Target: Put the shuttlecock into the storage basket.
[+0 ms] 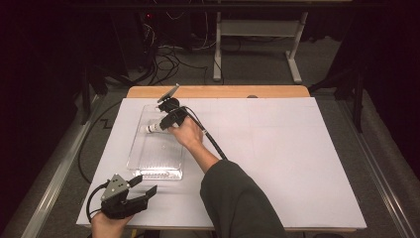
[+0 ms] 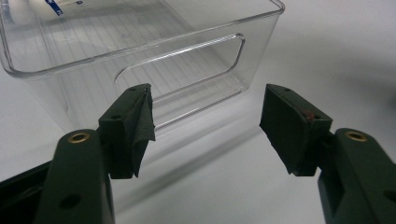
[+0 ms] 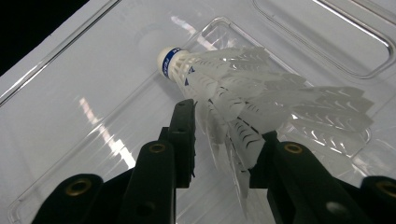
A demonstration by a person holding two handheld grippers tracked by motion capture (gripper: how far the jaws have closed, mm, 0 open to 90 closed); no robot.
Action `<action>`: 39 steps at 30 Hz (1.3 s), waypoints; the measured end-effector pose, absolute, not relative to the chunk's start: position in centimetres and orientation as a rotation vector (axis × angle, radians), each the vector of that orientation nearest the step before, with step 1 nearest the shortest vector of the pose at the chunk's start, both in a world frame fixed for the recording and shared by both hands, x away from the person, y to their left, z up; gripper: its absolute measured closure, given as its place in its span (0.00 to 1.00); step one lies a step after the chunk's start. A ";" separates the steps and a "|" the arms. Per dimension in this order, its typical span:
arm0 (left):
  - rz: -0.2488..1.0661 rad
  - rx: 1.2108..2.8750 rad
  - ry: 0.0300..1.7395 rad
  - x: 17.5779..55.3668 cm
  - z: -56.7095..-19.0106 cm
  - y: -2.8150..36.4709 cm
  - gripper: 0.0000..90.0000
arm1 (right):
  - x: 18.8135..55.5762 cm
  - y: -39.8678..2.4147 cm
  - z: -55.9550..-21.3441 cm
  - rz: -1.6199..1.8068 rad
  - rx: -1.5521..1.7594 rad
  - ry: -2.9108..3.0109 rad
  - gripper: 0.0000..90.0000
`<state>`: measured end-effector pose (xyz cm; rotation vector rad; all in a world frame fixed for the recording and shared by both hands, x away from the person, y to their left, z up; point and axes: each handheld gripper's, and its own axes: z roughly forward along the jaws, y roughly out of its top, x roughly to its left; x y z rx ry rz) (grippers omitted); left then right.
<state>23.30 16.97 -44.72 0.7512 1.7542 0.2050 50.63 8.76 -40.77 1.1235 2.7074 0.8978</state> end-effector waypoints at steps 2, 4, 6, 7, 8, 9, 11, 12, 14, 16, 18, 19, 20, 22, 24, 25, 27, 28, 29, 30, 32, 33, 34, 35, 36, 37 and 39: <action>0.200 0.749 1.760 23.3 -44.7 16.9 0.40 | 50.6 8.7 -40.7 0.897 1.123 2.713 0.78; 0.198 0.746 1.762 23.3 -44.7 16.9 0.40 | 50.6 8.7 -40.6 0.890 1.123 2.720 0.78; 0.201 0.751 1.757 23.3 -44.7 16.9 0.40 | 50.5 8.7 -40.6 0.874 1.109 2.731 0.77; 0.197 0.746 1.763 23.3 -44.7 16.9 0.40 | 50.5 8.6 -40.5 0.868 1.099 2.735 0.76; 0.197 0.746 1.763 23.3 -44.7 16.9 0.40 | 50.5 8.6 -40.5 0.860 1.109 2.741 0.76; 0.198 0.747 1.761 23.3 -44.7 16.9 0.40 | 50.4 8.6 -40.4 0.856 1.118 2.741 0.76; 0.198 0.748 1.761 23.3 -44.7 16.9 0.40 | 50.4 8.5 -40.3 0.856 1.123 2.743 0.76; 0.198 0.747 1.761 23.3 -44.7 16.9 0.40 | 50.5 8.5 -40.3 0.851 1.120 2.745 0.76; 0.196 0.746 1.763 23.3 -44.7 16.9 0.40 | 50.5 8.4 -40.3 0.843 1.127 2.757 0.76; 0.197 0.748 1.761 23.3 -44.7 16.9 0.40 | 50.5 8.4 -40.2 0.835 1.140 2.763 0.76; 0.197 0.749 1.761 23.3 -44.7 16.9 0.40 | 50.5 8.4 -40.2 0.822 1.138 2.770 0.76; 0.197 0.749 1.760 23.3 -44.7 16.9 0.40 | 50.4 8.5 -40.2 0.817 1.145 2.773 0.76; 0.197 0.750 1.760 23.3 -44.7 16.9 0.40 | 50.4 8.5 -40.2 0.812 1.146 2.778 0.76; 0.198 0.750 1.760 23.3 -44.7 16.9 0.40 | 50.4 8.4 -40.1 0.808 1.155 2.784 0.76; 0.198 0.749 1.760 23.3 -44.7 16.9 0.40 | 50.4 8.4 -40.1 0.811 1.158 2.783 0.76; 0.198 0.748 1.761 23.3 -44.7 16.9 0.40 | 50.3 8.3 -40.0 0.802 1.172 2.783 0.76; 0.198 0.750 1.760 23.3 -44.7 16.9 0.40 | 50.4 8.1 -40.0 0.793 1.158 2.790 0.76; 0.199 0.751 1.759 23.3 -44.7 16.9 0.40 | 50.4 8.0 -40.0 0.799 1.176 2.788 0.76; 0.199 0.750 1.760 23.3 -44.7 16.9 0.40 | 50.5 7.8 -40.0 0.807 1.159 2.787 0.76; 0.199 0.749 1.761 23.3 -44.7 16.9 0.40 | 50.5 7.6 -40.0 0.810 1.157 2.789 0.76; 0.198 0.748 1.762 23.3 -44.7 16.8 0.40 | 50.6 7.3 -40.0 0.821 1.164 2.789 0.76; 0.199 0.748 1.762 23.3 -44.7 16.8 0.40 | 50.5 7.3 -40.0 0.819 1.169 2.788 0.76; 0.199 0.749 1.762 23.3 -44.7 16.8 0.40 | 50.5 7.2 -40.0 0.822 1.172 2.787 0.76; 0.199 0.749 1.761 23.3 -44.7 16.8 0.40 | 50.5 7.2 -40.0 0.825 1.186 2.783 0.78; 0.199 0.748 1.762 23.3 -44.7 16.8 0.40 | 50.5 7.0 -40.0 0.827 1.161 2.785 0.78; 0.199 0.747 1.763 23.3 -44.7 16.8 0.40 | 50.5 6.9 -40.0 0.830 1.171 2.784 0.79; 0.199 0.749 1.761 23.3 -44.7 16.8 0.40 | 50.4 6.7 -40.0 0.840 1.178 2.782 0.82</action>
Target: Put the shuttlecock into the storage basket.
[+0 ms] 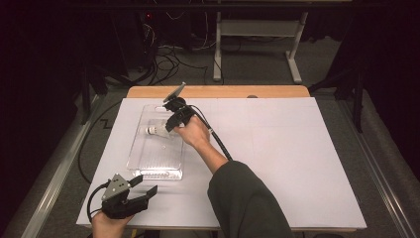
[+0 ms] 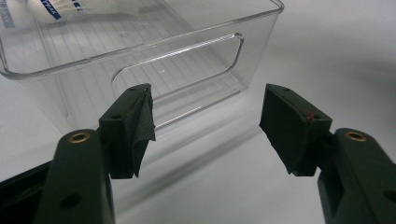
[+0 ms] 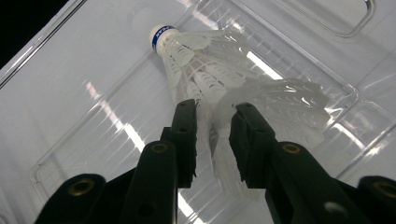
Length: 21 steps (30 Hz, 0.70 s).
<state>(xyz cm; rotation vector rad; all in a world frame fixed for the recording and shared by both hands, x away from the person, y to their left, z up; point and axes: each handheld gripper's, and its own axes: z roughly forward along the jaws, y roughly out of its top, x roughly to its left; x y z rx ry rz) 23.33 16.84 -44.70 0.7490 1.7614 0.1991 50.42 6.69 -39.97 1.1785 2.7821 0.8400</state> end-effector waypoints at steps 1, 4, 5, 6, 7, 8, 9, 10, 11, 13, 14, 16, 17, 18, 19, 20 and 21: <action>0.199 0.749 1.762 23.3 -44.7 16.8 0.40 | 50.4 6.5 -40.0 0.841 1.180 2.780 0.83; 0.202 0.742 1.767 23.4 -44.7 16.8 0.40 | 50.4 6.0 -40.0 0.847 1.182 2.771 0.87; 0.199 0.747 1.765 23.4 -44.7 16.8 0.40 | 50.4 5.9 -39.9 0.848 1.182 2.768 0.87; 0.204 0.754 1.758 23.4 -44.8 16.8 0.40 | 50.4 5.7 -39.9 0.854 1.178 2.760 0.88; 0.203 0.756 1.759 23.4 -44.8 16.8 0.40 | 50.4 5.5 -39.9 0.852 1.175 2.755 0.89; 0.203 0.756 1.760 23.4 -44.8 16.8 0.40 | 50.4 5.5 -39.8 0.851 1.185 2.746 0.89; 0.200 0.756 1.760 23.4 -44.8 16.8 0.40 | 50.4 5.4 -39.8 0.853 1.179 2.743 0.90; 0.195 0.748 1.769 23.4 -44.7 16.7 0.40 | 50.4 5.3 -39.7 0.854 1.180 2.739 0.91; 0.199 0.750 1.763 23.4 -44.7 16.8 0.40 | 50.4 5.2 -39.7 0.858 1.177 2.738 0.93; 0.200 0.745 1.767 23.4 -44.7 16.8 0.40 | 50.3 5.2 -39.8 0.844 1.171 2.743 0.97; 0.200 0.747 1.766 23.4 -44.7 16.7 0.40 | 50.3 5.2 -39.8 0.838 1.178 2.744 0.99; 0.203 0.753 1.761 23.4 -44.8 16.7 0.40 | 50.2 5.3 -40.0 0.825 1.179 2.751 1.00; 0.203 0.752 1.761 23.4 -44.8 16.7 0.40 | 50.3 5.4 -40.1 0.826 1.169 2.754 1.00; 0.203 0.752 1.761 23.4 -44.8 16.7 0.40 | 50.2 5.4 -40.1 0.823 1.189 2.753 1.00; 0.205 0.754 1.759 23.4 -44.8 16.7 0.40 | 50.2 5.5 -40.2 0.825 1.189 2.751 1.00; 0.198 0.745 1.769 23.4 -44.7 16.7 0.40 | 50.2 5.5 -40.2 0.827 1.192 2.747 1.00; 0.201 0.746 1.767 23.4 -44.7 16.7 0.40 | 50.3 5.6 -40.2 0.828 1.187 2.744 1.00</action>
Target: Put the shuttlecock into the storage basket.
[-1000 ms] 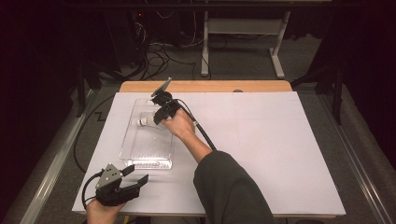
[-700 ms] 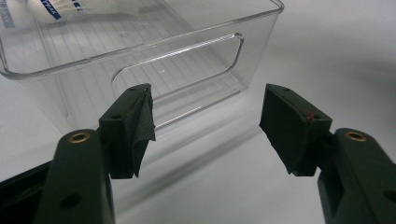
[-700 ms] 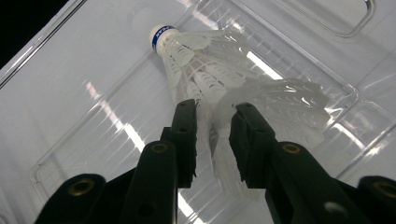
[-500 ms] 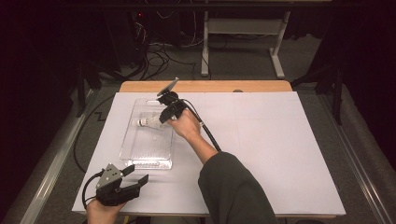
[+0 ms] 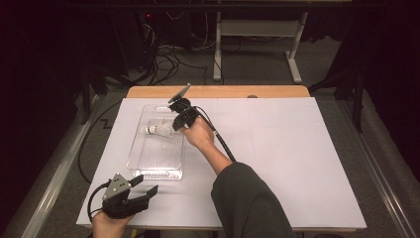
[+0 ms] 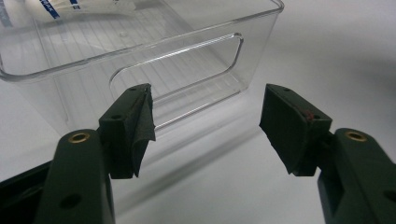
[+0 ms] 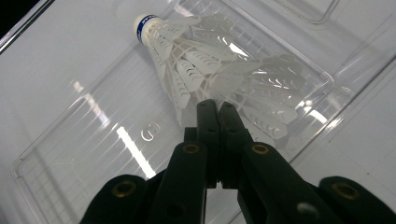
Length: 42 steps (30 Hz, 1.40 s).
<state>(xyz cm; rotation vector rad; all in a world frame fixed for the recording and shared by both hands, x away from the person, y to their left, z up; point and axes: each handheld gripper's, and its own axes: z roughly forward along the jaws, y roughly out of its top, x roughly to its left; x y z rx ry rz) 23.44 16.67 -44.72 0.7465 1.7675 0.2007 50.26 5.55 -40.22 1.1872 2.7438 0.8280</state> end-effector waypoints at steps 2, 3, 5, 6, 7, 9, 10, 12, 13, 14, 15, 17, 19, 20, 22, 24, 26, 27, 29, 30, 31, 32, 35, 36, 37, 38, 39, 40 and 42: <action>0.206 0.762 1.755 23.5 -44.8 16.7 0.40 | 50.3 5.6 -40.3 0.832 1.179 2.735 1.00; 0.207 0.765 1.753 23.5 -44.8 16.7 0.40 | 50.3 5.7 -40.4 0.829 1.184 2.729 1.00; 0.205 0.764 1.753 23.5 -44.8 16.7 0.40 | 50.4 5.8 -40.5 0.814 1.192 2.720 1.00; 0.205 0.764 1.754 23.5 -44.8 16.7 0.40 | 50.4 5.8 -40.7 0.805 1.191 2.716 1.00; 0.203 0.762 1.757 23.5 -44.8 16.7 0.40 | 50.5 5.7 -40.7 0.807 1.182 2.716 1.00; 0.202 0.755 1.759 23.5 -44.8 16.6 0.40 | 50.4 5.9 -40.7 0.790 1.177 2.714 1.00; 0.203 0.768 1.753 23.5 -44.8 16.6 0.40 | 50.4 6.0 -40.7 0.788 1.177 2.709 1.00; 0.205 0.769 1.751 23.5 -44.8 16.6 0.40 | 50.4 6.0 -40.7 0.787 1.169 2.711 1.00; 0.203 0.766 1.755 23.5 -44.8 16.6 0.40 | 50.4 5.9 -40.7 0.786 1.170 2.714 1.00; 0.202 0.760 1.760 23.6 -44.8 16.6 0.40 | 50.4 5.9 -40.7 0.788 1.169 2.717 1.00; 0.198 0.753 1.764 23.6 -44.7 16.6 0.40 | 50.3 5.9 -40.6 0.794 1.179 2.713 0.97; 0.189 0.748 1.772 23.5 -44.7 16.6 0.40 | 50.2 5.8 -40.4 0.806 1.176 2.717 0.91; 0.192 0.754 1.767 23.5 -44.7 16.6 0.40 | 50.1 5.7 -40.1 0.795 1.152 2.712 0.88; 0.198 0.760 1.758 23.5 -44.7 16.6 0.40 | 50.0 5.7 -40.0 0.794 1.148 2.712 0.87; 0.192 0.752 1.768 23.5 -44.7 16.6 0.40 | 49.9 5.6 -39.8 0.796 1.142 2.710 0.85; 0.188 0.746 1.773 23.5 -44.7 16.6 0.40 | 49.8 5.5 -39.5 0.792 1.142 2.711 0.85; 0.190 0.751 1.770 23.5 -44.7 16.6 0.40 | 49.8 5.3 -39.2 0.802 1.144 2.708 0.84; 0.198 0.754 1.764 23.6 -44.7 16.6 0.40 | 49.8 5.2 -39.2 0.805 1.134 2.709 0.84; 0.194 0.750 1.771 23.6 -44.7 16.6 0.40 | 49.6 5.1 -38.9 0.805 1.142 2.702 0.84; 0.192 0.748 1.772 23.5 -44.7 16.6 0.40 | 49.7 5.0 -38.9 0.815 1.124 2.697 0.84; 0.192 0.747 1.772 23.5 -44.7 16.6 0.40 | 49.6 4.9 -38.8 0.816 1.137 2.695 0.84; 0.192 0.747 1.773 23.5 -44.7 16.6 0.40 | 49.6 4.8 -38.7 0.827 1.120 2.692 0.84; 0.193 0.747 1.774 23.6 -44.7 16.6 0.40 | 49.4 4.5 -38.5 0.857 1.120 2.682 0.82; 0.194 0.747 1.774 23.6 -44.7 16.5 0.40 | 49.3 4.3 -38.4 0.870 1.130 2.680 0.80; 0.194 0.747 1.774 23.6 -44.7 16.5 0.40 | 49.4 4.2 -38.3 0.877 1.119 2.680 0.80; 0.201 0.757 1.763 23.6 -44.8 16.6 0.40 | 49.3 4.1 -38.2 0.885 1.131 2.676 0.79; 0.200 0.756 1.763 23.6 -44.8 16.6 0.40 | 49.3 4.0 -38.1 0.889 1.124 2.672 0.79; 0.192 0.748 1.775 23.6 -44.7 16.6 0.40 | 49.2 3.9 -38.1 0.896 1.118 2.671 0.79; 0.197 0.755 1.766 23.6 -44.7 16.6 0.40 | 49.0 3.7 -37.9 0.902 1.119 2.664 0.78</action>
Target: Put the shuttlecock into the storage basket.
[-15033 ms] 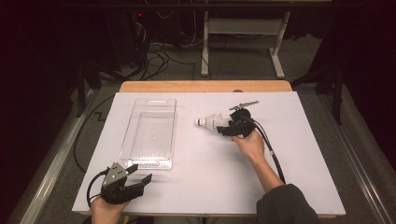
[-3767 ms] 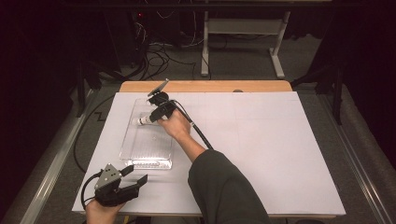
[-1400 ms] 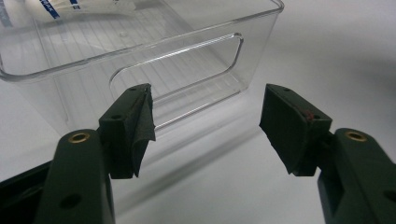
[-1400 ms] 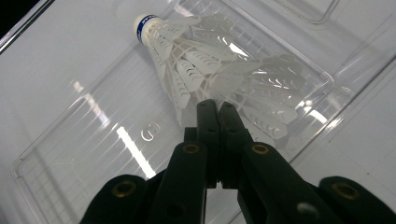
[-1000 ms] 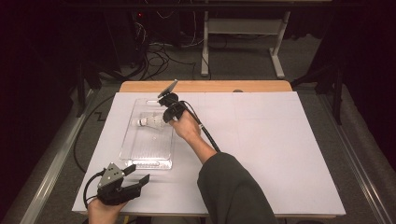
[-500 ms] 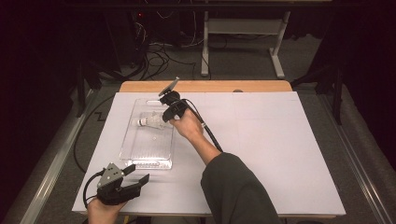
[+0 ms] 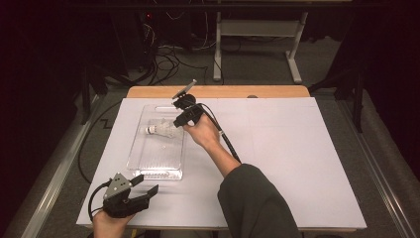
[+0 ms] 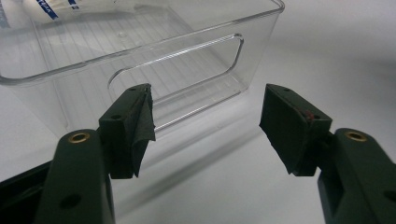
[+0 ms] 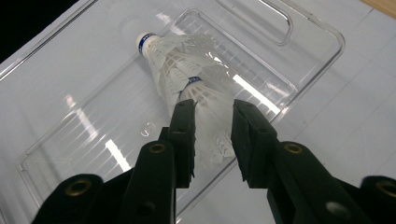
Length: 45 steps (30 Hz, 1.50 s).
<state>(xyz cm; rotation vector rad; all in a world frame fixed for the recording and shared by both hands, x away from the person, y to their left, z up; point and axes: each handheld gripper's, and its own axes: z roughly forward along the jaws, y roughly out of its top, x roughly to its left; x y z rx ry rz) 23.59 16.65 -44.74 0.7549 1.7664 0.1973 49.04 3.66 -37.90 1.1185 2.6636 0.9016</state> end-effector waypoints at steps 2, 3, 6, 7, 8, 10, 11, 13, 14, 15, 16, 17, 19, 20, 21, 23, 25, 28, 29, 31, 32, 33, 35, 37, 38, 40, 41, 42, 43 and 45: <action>0.198 0.754 1.767 23.6 -44.7 16.6 0.40 | 49.0 3.3 -37.8 0.910 1.112 2.659 0.77; 0.200 0.753 1.767 23.6 -44.7 16.6 0.40 | 48.9 3.2 -37.7 0.912 1.116 2.656 0.77; 0.202 0.754 1.766 23.6 -44.8 16.7 0.40 | 48.8 2.6 -37.7 0.926 1.116 2.643 0.76; 0.207 0.761 1.759 23.7 -44.8 16.7 0.40 | 48.8 2.4 -37.7 0.925 1.116 2.640 0.75; 0.207 0.760 1.760 23.7 -44.8 16.7 0.40 | 48.8 2.1 -37.7 0.929 1.113 2.638 0.75; 0.206 0.755 1.764 23.7 -44.8 16.7 0.40 | 48.8 1.7 -37.7 0.937 1.118 2.628 0.74; 0.208 0.759 1.761 23.7 -44.8 16.7 0.40 | 48.8 1.5 -37.7 0.938 1.117 2.626 0.74; 0.212 0.765 1.754 23.7 -44.9 16.8 0.40 | 48.8 1.1 -37.6 0.930 1.126 2.616 0.72; 0.208 0.758 1.760 23.7 -44.8 16.7 0.40 | 48.8 0.9 -37.6 0.934 1.124 2.614 0.71; 0.209 0.761 1.758 23.8 -44.8 16.8 0.40 | 48.7 0.7 -37.5 0.935 1.131 2.606 0.71; 0.206 0.761 1.759 23.8 -44.8 16.8 0.40 | 48.7 0.4 -37.5 0.942 1.126 2.597 0.70; 0.207 0.760 1.760 23.8 -44.8 16.8 0.40 | 48.6 0.3 -37.4 0.944 1.125 2.589 0.70; 0.207 0.747 1.773 23.8 -44.8 16.7 0.40 | 48.6 -0.2 -37.4 0.955 1.123 2.579 0.69; 0.211 0.752 1.768 23.8 -44.8 16.7 0.40 | 48.6 -0.4 -37.4 0.955 1.126 2.575 0.68; 0.215 0.761 1.758 23.9 -44.9 16.7 0.40 | 48.6 -0.7 -37.4 0.947 1.127 2.571 0.68; 0.215 0.768 1.755 23.8 -44.9 16.7 0.40 | 48.6 -1.1 -37.5 0.948 1.128 2.567 0.68; 0.217 0.775 1.752 23.9 -45.0 16.8 0.40 | 48.6 -1.5 -37.6 0.950 1.140 2.562 0.67; 0.214 0.764 1.757 23.9 -44.9 16.8 0.40 | 48.5 -2.2 -37.7 0.957 1.142 2.553 0.66; 0.212 0.761 1.759 23.9 -44.9 16.7 0.40 | 48.4 -2.4 -37.8 0.959 1.147 2.552 0.66; 0.214 0.762 1.759 23.9 -44.9 16.8 0.40 | 48.4 -2.8 -37.9 0.964 1.155 2.546 0.66; 0.215 0.763 1.759 23.9 -44.9 16.8 0.40 | 48.4 -3.0 -38.0 0.964 1.152 2.545 0.65; 0.215 0.761 1.760 23.9 -44.9 16.7 0.40 | 48.3 -3.3 -38.1 0.966 1.160 2.542 0.65; 0.214 0.756 1.763 23.9 -44.9 16.8 0.40 | 48.2 -3.7 -38.1 0.973 1.176 2.529 0.65; 0.216 0.755 1.763 23.9 -44.9 16.8 0.40 | 48.1 -4.1 -38.2 0.975 1.180 2.517 0.65; 0.217 0.755 1.763 23.9 -44.9 16.8 0.40 | 48.1 -4.3 -38.3 0.974 1.173 2.520 0.65; 0.218 0.754 1.764 23.9 -44.9 16.8 0.40 | 48.0 -4.7 -38.4 0.984 1.184 2.511 0.65; 0.218 0.753 1.765 23.9 -44.9 16.8 0.40 | 48.0 -4.9 -38.4 0.990 1.188 2.507 0.65; 0.217 0.750 1.769 23.9 -44.9 16.8 0.40 | 47.9 -5.1 -38.4 0.989 1.191 2.505 0.65; 0.215 0.743 1.774 23.9 -44.9 16.8 0.40 | 47.9 -5.3 -38.5 0.992 1.198 2.501 0.65; 0.223 0.749 1.766 24.0 -44.9 16.9 0.40 | 47.8 -5.6 -38.5 0.994 1.201 2.497 0.64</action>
